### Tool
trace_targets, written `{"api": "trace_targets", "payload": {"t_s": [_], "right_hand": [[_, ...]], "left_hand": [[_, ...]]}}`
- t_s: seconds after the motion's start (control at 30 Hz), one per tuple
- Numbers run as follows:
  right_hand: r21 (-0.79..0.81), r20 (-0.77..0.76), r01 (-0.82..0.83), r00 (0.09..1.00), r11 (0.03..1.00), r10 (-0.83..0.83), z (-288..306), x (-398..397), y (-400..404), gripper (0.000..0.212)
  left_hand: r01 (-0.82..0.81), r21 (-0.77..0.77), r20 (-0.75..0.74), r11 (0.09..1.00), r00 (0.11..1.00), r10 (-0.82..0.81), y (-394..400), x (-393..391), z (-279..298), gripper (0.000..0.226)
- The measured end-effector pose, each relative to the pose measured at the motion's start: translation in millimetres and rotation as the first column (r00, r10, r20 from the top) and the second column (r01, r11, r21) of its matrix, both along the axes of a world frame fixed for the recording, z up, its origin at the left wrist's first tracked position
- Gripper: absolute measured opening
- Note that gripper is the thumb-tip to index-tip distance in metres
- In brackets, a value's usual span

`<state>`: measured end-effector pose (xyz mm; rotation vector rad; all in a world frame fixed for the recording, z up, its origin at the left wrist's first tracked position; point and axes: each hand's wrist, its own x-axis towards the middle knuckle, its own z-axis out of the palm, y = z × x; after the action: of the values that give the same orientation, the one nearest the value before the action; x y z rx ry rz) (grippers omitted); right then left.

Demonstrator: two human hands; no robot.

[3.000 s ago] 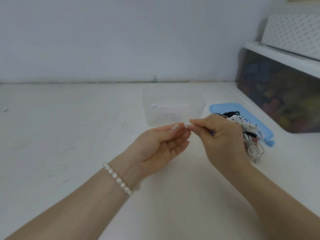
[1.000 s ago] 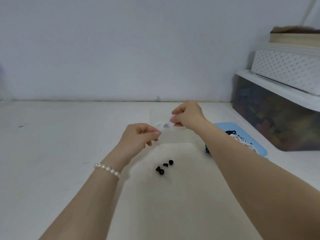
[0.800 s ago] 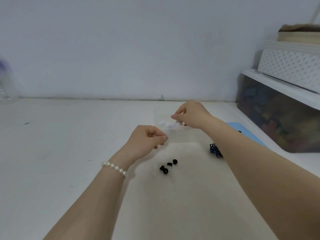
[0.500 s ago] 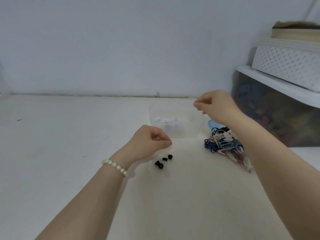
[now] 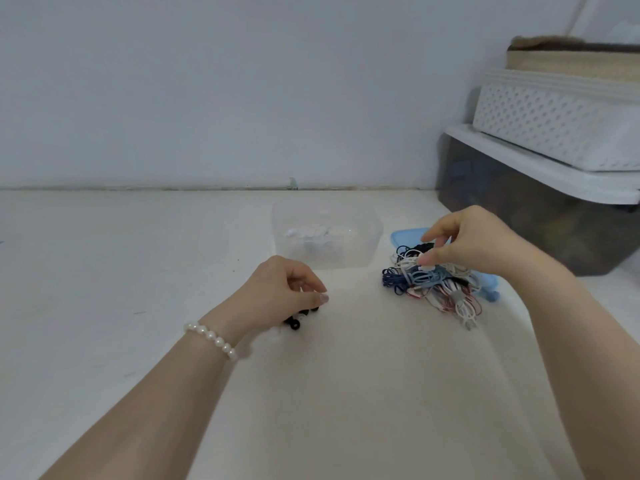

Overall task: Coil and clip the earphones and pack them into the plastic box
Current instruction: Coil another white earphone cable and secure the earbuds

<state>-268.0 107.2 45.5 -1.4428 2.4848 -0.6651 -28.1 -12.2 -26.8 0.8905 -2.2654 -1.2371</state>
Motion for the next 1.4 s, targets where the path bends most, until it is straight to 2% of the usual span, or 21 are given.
{"api": "trace_targets", "payload": {"t_s": [0.1, 0.17, 0.3, 0.4, 0.47, 0.57, 0.63, 0.73, 0.8, 0.87, 0.97, 1.07, 1.17, 1.23, 1.33, 1.4], "right_hand": [[0.141, -0.088, 0.019, 0.996, 0.99, -0.007, 4, -7, 4, 0.031], [0.151, -0.101, 0.037, 0.995, 0.988, -0.022, 2, -8, 3, 0.022], [0.065, -0.135, 0.024, 0.991, 0.998, -0.015, 5, -2, -1, 0.016], [-0.116, -0.167, -0.001, 0.986, 0.993, -0.018, 19, 9, -4, 0.016], [-0.232, -0.081, -0.037, 0.997, 0.972, 0.018, 26, 19, -6, 0.012], [-0.393, 0.159, -0.091, 0.973, 0.915, 0.165, 32, 39, -11, 0.014], [-0.466, 0.401, -0.084, 0.867, 0.88, 0.295, 31, 55, -14, 0.015], [-0.493, 0.721, -0.038, 0.541, 0.869, 0.433, 18, 77, -21, 0.015], [-0.471, 0.831, 0.019, 0.346, 0.882, 0.436, 5, 86, -25, 0.018], [-0.435, 0.881, 0.07, 0.238, 0.898, 0.409, -8, 91, -25, 0.02], [-0.4, 0.91, 0.116, 0.168, 0.909, 0.379, -21, 89, -22, 0.025], [-0.374, 0.917, 0.116, 0.191, 0.92, 0.349, -29, 85, -19, 0.027], [-0.36, 0.909, 0.091, 0.256, 0.928, 0.328, -36, 85, -18, 0.022], [-0.348, 0.894, 0.065, 0.324, 0.935, 0.31, -41, 87, -17, 0.02], [-0.326, 0.841, 0.018, 0.462, 0.945, 0.281, -47, 89, -17, 0.016], [-0.323, 0.807, 0.001, 0.522, 0.946, 0.275, -50, 92, -18, 0.014]], "left_hand": [[-0.003, 0.01, -0.014, 1.0, 1.0, 0.003, 0, -2, 0, 0.002], [0.0, 0.05, -0.041, 0.999, 0.999, 0.002, 1, -2, 0, 0.001], [-0.007, 0.094, -0.092, 0.996, 0.996, 0.016, 3, -3, 2, 0.004], [-0.033, 0.109, -0.183, 0.994, 0.982, 0.053, 5, -5, 4, 0.004], [-0.04, 0.15, -0.253, 0.988, 0.964, 0.078, 7, -6, 6, 0.006], [-0.065, 0.206, -0.358, 0.976, 0.923, 0.137, 8, -9, 9, 0.013], [-0.069, 0.289, -0.444, 0.955, 0.874, 0.197, 9, -9, 13, 0.015], [0.084, 0.533, -0.532, 0.842, 0.806, 0.257, 8, -8, 18, 0.015], [0.235, 0.647, -0.531, 0.725, 0.822, 0.206, 11, -7, 19, 0.03], [0.321, 0.669, -0.511, 0.671, 0.854, 0.102, 16, -7, 20, 0.046], [0.343, 0.642, -0.488, 0.686, 0.873, 0.021, 22, -7, 22, 0.047], [0.261, 0.607, -0.401, 0.75, 0.916, 0.007, 22, -7, 20, 0.035], [0.103, 0.447, -0.302, 0.889, 0.952, 0.042, 20, -8, 14, 0.025], [0.05, 0.349, -0.325, 0.936, 0.943, 0.071, 18, -9, 12, 0.032], [0.038, 0.282, -0.383, 0.959, 0.921, 0.076, 19, -9, 12, 0.039], [0.05, 0.233, -0.376, 0.971, 0.926, 0.042, 22, -11, 10, 0.042]]}}
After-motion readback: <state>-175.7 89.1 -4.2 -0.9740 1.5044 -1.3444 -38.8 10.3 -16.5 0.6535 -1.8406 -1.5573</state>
